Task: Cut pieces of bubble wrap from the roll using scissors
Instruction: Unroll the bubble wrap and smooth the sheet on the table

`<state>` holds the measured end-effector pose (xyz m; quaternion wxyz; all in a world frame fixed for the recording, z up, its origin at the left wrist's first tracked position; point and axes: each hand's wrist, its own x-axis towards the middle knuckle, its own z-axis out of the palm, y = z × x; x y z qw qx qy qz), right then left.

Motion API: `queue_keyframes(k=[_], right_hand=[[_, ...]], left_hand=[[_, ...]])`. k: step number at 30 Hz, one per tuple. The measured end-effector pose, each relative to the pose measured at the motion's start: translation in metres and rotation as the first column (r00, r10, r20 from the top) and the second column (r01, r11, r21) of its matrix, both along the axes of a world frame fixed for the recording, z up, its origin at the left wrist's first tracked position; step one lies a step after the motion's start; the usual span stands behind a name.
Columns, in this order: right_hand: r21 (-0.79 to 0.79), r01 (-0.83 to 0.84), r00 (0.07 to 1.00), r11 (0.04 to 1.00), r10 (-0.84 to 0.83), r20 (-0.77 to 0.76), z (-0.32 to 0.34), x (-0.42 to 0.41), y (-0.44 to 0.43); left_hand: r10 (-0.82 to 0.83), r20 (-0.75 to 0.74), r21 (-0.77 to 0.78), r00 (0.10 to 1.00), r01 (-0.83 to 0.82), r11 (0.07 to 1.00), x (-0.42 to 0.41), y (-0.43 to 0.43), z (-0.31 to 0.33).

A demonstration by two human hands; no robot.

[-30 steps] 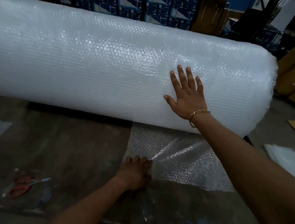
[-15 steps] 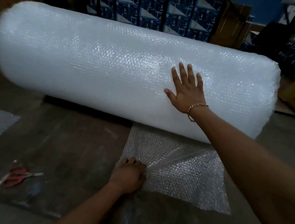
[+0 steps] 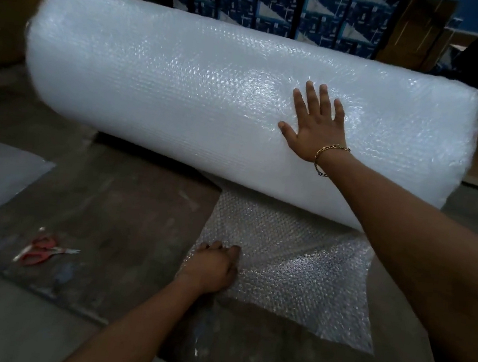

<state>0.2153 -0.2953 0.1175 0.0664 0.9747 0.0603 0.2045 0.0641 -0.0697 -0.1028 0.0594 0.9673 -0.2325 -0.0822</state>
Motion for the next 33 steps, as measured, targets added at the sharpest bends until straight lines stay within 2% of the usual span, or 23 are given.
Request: queue_keyframes(k=[10, 14, 20, 23, 33], right_hand=[[-0.009, 0.029, 1.0, 1.0, -0.029, 0.012, 0.007, 0.003, 0.001], [0.008, 0.083, 0.994, 0.997, -0.083, 0.075, 0.0, 0.006, 0.001], [0.018, 0.118, 0.991, 0.993, -0.119, 0.061, 0.008, 0.021, -0.003], [0.066, 0.088, 0.994, 0.994, -0.092, 0.066, 0.012, 0.026, -0.008], [0.057, 0.147, 0.984, 0.988, -0.152, 0.098, 0.005, 0.042, -0.012]], left_hand=[[-0.117, 0.064, 0.024, 0.991, 0.116, 0.993, 0.02, 0.0, -0.013], [-0.152, -0.054, 0.023, 0.987, 0.154, 0.988, 0.031, -0.004, -0.012], [-0.147, -0.193, 0.06, 0.97, 0.161, 0.985, 0.044, -0.008, -0.012], [-0.149, -0.15, 0.044, 0.977, 0.157, 0.987, 0.05, -0.008, -0.01], [-0.15, -0.047, -0.035, 0.988, 0.148, 0.988, 0.059, -0.012, -0.015]])
